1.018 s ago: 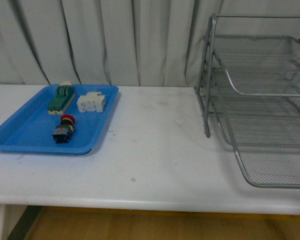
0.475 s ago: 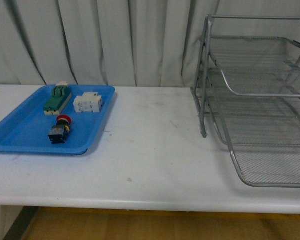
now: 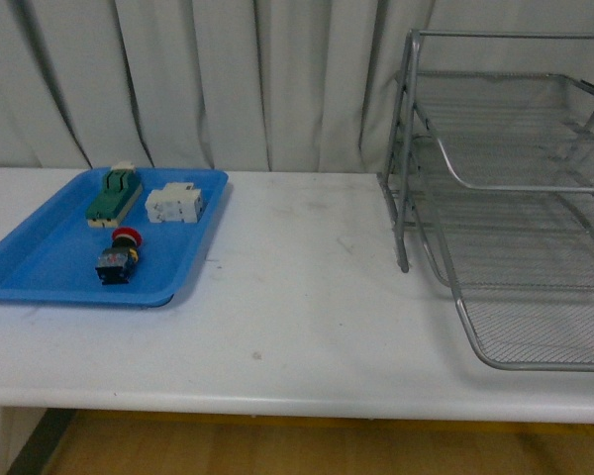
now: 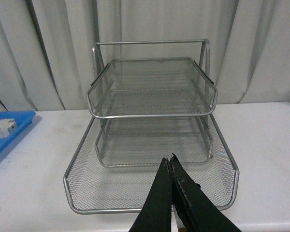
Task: Place button on rack with both arms
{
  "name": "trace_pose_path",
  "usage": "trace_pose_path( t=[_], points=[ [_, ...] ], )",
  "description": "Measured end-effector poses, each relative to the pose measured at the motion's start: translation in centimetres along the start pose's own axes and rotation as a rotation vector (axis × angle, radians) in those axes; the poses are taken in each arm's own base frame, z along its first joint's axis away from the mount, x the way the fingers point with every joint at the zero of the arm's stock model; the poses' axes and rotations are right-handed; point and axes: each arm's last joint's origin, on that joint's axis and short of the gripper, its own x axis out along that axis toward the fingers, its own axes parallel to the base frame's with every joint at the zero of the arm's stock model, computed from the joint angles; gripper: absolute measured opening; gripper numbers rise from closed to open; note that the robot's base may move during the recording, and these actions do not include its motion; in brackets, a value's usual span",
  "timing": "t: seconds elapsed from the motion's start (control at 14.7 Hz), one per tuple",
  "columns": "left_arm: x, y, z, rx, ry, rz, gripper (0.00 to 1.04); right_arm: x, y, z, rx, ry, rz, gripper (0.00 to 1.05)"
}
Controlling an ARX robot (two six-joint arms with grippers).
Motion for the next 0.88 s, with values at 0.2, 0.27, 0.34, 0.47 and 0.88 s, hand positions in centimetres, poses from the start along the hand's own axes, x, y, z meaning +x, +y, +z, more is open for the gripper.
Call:
trace_pose_path(
  t=[0.2,0.27,0.34,0.47,0.88],
  points=[
    [0.0,0.0,0.0,0.000,0.000,0.000,0.98,-0.4,0.0,0.0,0.000,0.004,0.000,0.02],
    [0.0,0.0,0.0,0.000,0.000,0.000,0.98,-0.6,0.0,-0.1,0.000,0.003,0.000,0.02],
    [0.0,0.0,0.0,0.000,0.000,0.000,0.98,-0.7,0.0,-0.1,0.000,0.005,0.000,0.02],
    [0.0,0.0,0.0,0.000,0.000,0.000,0.98,-1.4,0.0,-0.6,0.000,0.056,0.003,0.02],
    [0.0,0.0,0.0,0.000,0.000,0.000,0.98,-1.9,0.0,-0.3,-0.003,0.011,-0.003,0.39]
  ],
)
